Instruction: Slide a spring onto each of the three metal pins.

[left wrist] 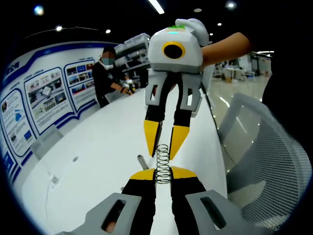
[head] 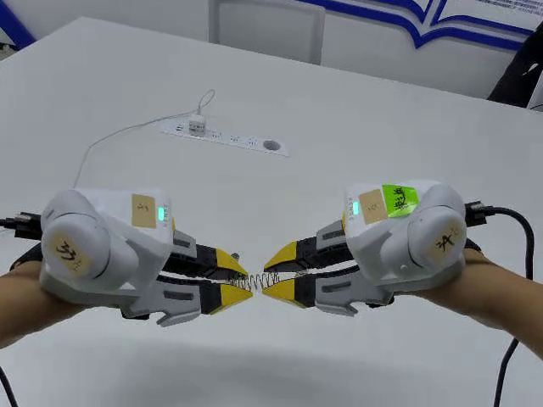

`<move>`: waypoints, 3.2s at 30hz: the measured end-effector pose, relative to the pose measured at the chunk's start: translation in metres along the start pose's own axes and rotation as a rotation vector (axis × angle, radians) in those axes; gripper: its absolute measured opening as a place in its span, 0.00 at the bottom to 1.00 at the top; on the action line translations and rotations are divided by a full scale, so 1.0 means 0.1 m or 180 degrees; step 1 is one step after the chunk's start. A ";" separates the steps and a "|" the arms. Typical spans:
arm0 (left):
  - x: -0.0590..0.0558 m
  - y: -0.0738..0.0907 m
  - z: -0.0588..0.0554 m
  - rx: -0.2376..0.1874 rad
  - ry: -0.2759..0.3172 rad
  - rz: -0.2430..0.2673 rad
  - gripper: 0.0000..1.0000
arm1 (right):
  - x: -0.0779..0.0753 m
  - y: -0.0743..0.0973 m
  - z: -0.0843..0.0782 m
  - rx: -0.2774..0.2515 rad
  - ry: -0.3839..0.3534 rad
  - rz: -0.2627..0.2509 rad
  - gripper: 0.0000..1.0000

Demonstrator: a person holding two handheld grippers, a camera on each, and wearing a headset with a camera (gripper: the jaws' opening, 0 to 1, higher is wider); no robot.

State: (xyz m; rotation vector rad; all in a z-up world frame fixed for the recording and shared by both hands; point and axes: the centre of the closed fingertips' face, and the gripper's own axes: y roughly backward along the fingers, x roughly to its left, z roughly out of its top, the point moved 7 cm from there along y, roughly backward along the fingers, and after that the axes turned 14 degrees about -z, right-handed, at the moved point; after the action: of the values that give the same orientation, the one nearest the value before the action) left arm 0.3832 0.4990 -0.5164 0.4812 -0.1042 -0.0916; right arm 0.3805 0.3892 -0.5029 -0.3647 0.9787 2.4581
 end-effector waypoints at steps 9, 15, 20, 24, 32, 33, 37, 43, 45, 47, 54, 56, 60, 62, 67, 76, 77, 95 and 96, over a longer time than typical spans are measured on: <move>0.01 0.02 0.00 -0.0015 -0.0001 0.0025 0.10 | -0.02 -0.03 0.00 -0.0021 -0.0166 0.0064 0.13; -0.02 0.03 -0.02 0.0016 -0.0038 0.0000 0.10 | 0.02 -0.01 0.03 -0.0086 -0.0446 0.0162 0.12; -0.03 0.05 -0.01 -0.0037 -0.0010 0.0020 0.10 | 0.02 0.05 0.06 -0.0157 -0.0527 0.0146 0.11; -0.05 0.03 -0.01 0.0019 -0.0044 -0.0018 0.10 | 0.04 0.10 0.15 -0.0323 -0.0633 0.0262 0.10; -0.09 -0.01 0.04 -0.0038 -0.0045 0.0015 0.10 | 0.03 0.16 0.27 -0.0478 -0.0733 0.0245 0.10; -0.09 -0.01 0.06 -0.0053 -0.0034 0.0025 0.10 | 0.03 0.15 0.29 -0.0514 -0.0741 0.0230 0.10; -0.10 -0.02 0.07 -0.0067 -0.0013 0.0041 0.10 | 0.04 0.13 0.34 -0.0557 -0.0733 0.0218 0.10; -0.11 0.01 0.08 -0.0172 0.0097 0.0102 0.10 | 0.05 0.14 0.37 -0.0621 -0.0701 0.0130 0.11; -0.11 0.04 0.09 -0.0260 0.0177 0.0099 0.10 | 0.05 0.16 0.40 -0.0674 -0.0719 0.0103 0.10; -0.12 0.04 0.10 -0.0269 0.0157 0.0105 0.10 | 0.05 0.16 0.42 -0.0703 -0.0783 0.0090 0.10; -0.12 0.03 0.00 -0.0271 0.0349 0.0110 0.11 | 0.08 0.08 0.39 -0.0588 -0.0899 0.0085 0.10; -0.13 0.05 -0.01 -0.0288 0.0353 0.0132 0.12 | 0.07 0.08 0.39 -0.0602 -0.0934 0.0082 0.10; -0.12 0.06 -0.06 -0.0277 0.0415 0.0163 0.15 | 0.04 0.06 0.42 -0.0655 -0.0988 0.0072 0.10; -0.10 0.07 -0.10 -0.0262 0.0484 0.0197 0.19 | 0.01 0.05 0.42 -0.0654 -0.0976 0.0062 0.10; -0.09 0.08 -0.18 -0.0228 0.0558 0.0265 0.28 | -0.07 0.02 0.40 -0.0627 -0.0975 0.0010 0.10; -0.07 0.14 -0.30 -0.0255 0.0718 0.0339 0.38 | -0.21 -0.06 0.32 -0.0521 -0.0989 -0.0069 0.10; -0.07 0.15 -0.31 -0.0251 0.0730 0.0349 0.38 | -0.23 -0.06 0.32 -0.0506 -0.0986 -0.0083 0.10; -0.05 0.26 -0.52 -0.0285 0.0959 0.0448 0.38 | -0.50 -0.28 0.18 -0.0245 -0.0966 -0.0389 0.10; -0.05 0.25 -0.52 -0.0284 0.0966 0.0449 0.38 | -0.51 -0.29 0.18 -0.0239 -0.0998 -0.0395 0.10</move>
State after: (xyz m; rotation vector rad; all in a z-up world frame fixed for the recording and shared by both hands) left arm 0.3861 0.5459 -0.5509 0.3927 0.1630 0.1148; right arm 0.4375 0.4039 -0.4860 -0.0571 0.7122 2.3507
